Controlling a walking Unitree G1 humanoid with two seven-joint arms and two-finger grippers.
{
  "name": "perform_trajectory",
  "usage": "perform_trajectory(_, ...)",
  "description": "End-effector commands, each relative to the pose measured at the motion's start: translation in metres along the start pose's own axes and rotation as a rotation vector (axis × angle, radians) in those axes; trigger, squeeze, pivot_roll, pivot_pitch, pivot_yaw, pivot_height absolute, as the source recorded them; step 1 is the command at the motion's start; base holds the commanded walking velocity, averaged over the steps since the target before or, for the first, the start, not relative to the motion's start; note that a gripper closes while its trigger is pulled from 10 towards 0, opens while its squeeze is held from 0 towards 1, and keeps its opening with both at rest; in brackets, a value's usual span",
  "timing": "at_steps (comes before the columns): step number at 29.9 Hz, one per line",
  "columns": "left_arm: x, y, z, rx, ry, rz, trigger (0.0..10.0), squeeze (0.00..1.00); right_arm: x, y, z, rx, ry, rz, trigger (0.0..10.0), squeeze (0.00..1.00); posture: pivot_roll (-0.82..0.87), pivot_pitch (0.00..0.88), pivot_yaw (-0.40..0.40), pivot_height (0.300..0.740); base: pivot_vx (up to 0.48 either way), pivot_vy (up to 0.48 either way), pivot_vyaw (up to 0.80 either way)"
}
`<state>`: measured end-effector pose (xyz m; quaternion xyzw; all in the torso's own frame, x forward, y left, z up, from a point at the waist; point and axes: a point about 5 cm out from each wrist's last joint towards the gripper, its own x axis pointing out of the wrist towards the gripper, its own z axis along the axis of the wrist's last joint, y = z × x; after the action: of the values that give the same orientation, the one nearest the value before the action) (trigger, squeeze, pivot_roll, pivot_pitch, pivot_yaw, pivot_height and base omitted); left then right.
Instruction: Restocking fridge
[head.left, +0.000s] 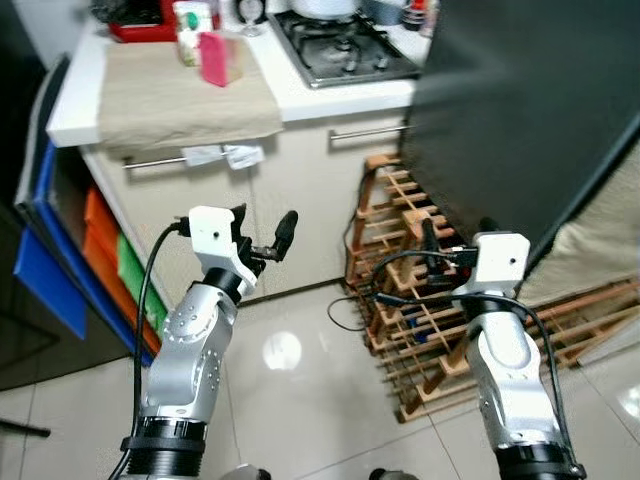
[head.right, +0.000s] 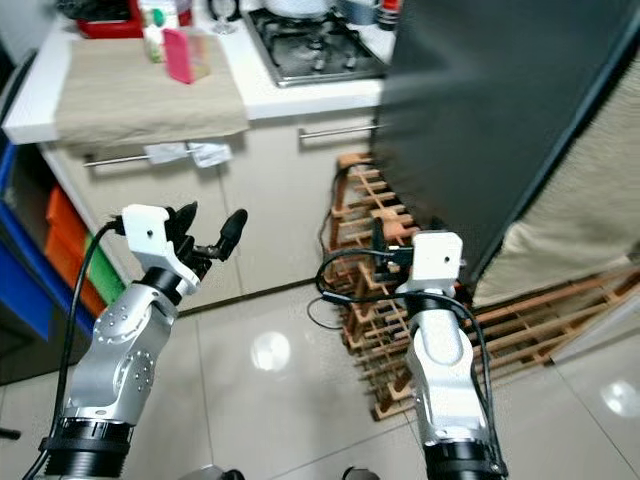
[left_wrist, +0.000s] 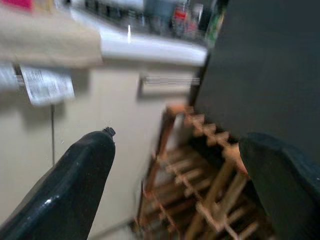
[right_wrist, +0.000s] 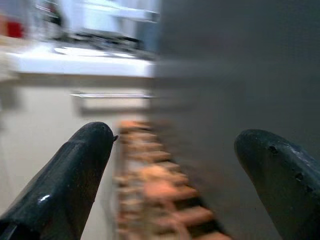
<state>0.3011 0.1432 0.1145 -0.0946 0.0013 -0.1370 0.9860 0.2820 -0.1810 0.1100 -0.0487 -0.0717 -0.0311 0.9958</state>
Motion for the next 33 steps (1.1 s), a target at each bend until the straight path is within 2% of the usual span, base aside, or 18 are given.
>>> perform_trajectory(1, -0.003, 0.007, -0.006, 0.000, 0.031, 0.025, 10.0, 0.00, -0.002, -0.009, 0.002, -0.023, -0.003, -0.047, 10.0, 0.00, -0.12, 0.018, 0.013, 0.740, 0.000, 0.000, -0.61)
perform_trajectory(7, -0.004, 0.009, -0.009, 0.026, 0.036, 0.014, 10.0, 0.00, -0.006, -0.011, 0.000, -0.011, 0.013, -0.061, 10.0, 0.01, -0.13, 0.019, 0.019, 0.740, 0.000, 0.000, -0.61)
perform_trajectory(11, 0.000, 0.003, -0.003, 0.023, -0.002, -0.057, 10.0, 0.00, -0.003, -0.010, 0.003, -0.020, 0.003, -0.059, 10.0, 0.03, -0.13, 0.018, 0.019, 0.740, 0.000, 0.311, -0.61)
perform_trajectory(15, 0.005, -0.002, 0.001, 0.026, -0.015, -0.075, 10.0, 0.00, -0.001, -0.008, 0.006, -0.024, -0.009, -0.056, 10.0, 0.05, -0.13, 0.018, 0.018, 0.740, -0.133, 0.410, -0.61)
perform_trajectory(18, 0.015, -0.010, 0.006, 0.027, -0.014, -0.090, 10.0, 0.00, 0.001, -0.008, 0.008, -0.027, -0.018, -0.056, 10.0, 0.06, -0.13, 0.018, 0.012, 0.740, 0.000, 0.000, -0.61)
perform_trajectory(22, 0.022, -0.017, 0.013, 0.028, -0.041, -0.112, 10.0, 0.00, 0.003, -0.008, 0.015, -0.052, -0.052, -0.055, 10.0, 0.05, -0.14, 0.017, 0.013, 0.740, 0.000, 0.000, -0.62)
perform_trajectory(26, 0.023, -0.022, 0.015, 0.013, -0.053, -0.126, 10.0, 0.00, 0.004, -0.009, 0.019, -0.068, -0.074, -0.053, 10.0, 0.06, -0.14, 0.016, 0.015, 0.740, 0.000, 0.000, -0.61)
perform_trajectory(28, 0.022, -0.032, 0.015, 0.009, -0.063, -0.153, 10.0, 0.00, 0.004, -0.012, 0.019, -0.064, -0.069, -0.073, 10.0, 0.06, -0.15, 0.017, 0.020, 0.740, 0.000, 0.000, -0.61)
perform_trajectory(33, 0.022, -0.033, 0.014, 0.012, -0.062, -0.153, 10.0, 0.00, 0.003, -0.013, 0.016, -0.042, -0.050, -0.089, 10.0, 0.07, -0.15, 0.017, 0.023, 0.740, 0.000, 0.000, -0.62)
